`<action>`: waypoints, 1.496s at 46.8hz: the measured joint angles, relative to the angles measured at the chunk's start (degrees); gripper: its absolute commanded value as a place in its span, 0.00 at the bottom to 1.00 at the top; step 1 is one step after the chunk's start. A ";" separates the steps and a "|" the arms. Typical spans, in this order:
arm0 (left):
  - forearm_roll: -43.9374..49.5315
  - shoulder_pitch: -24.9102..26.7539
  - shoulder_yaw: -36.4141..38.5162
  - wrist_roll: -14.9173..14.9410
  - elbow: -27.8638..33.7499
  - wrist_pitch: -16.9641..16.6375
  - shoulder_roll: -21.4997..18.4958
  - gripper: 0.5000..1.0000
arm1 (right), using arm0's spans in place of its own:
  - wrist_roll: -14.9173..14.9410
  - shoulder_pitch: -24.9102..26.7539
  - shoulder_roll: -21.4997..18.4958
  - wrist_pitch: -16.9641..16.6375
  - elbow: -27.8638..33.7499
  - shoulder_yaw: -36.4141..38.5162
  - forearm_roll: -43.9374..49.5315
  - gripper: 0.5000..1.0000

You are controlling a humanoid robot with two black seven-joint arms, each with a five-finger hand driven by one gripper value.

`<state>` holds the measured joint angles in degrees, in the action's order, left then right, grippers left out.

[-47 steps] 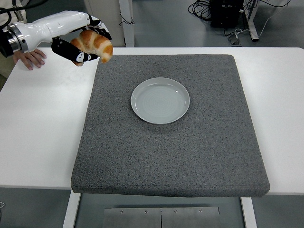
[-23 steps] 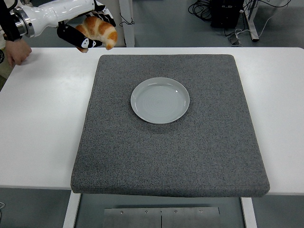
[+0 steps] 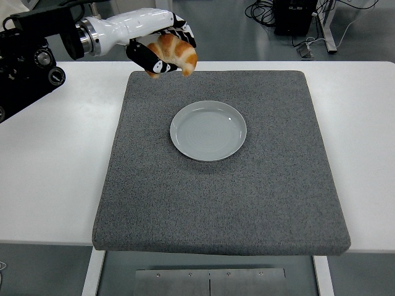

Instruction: Place the bread on the plate

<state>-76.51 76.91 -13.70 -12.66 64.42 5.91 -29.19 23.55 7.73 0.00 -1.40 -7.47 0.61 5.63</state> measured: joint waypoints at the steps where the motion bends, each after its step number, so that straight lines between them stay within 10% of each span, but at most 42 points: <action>1: -0.02 0.00 0.09 0.01 -0.31 -0.01 0.50 0.00 | 0.00 0.00 0.00 -0.01 0.00 0.00 0.00 1.00; 70: 0.02 -5.82 12.31 -0.99 -18.37 -8.22 23.85 0.00 | 0.00 0.01 0.00 -0.01 0.00 0.00 0.00 1.00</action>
<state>-76.50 71.10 -1.39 -13.66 46.05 -2.31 -5.34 23.55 7.73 0.00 -1.41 -7.47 0.61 5.63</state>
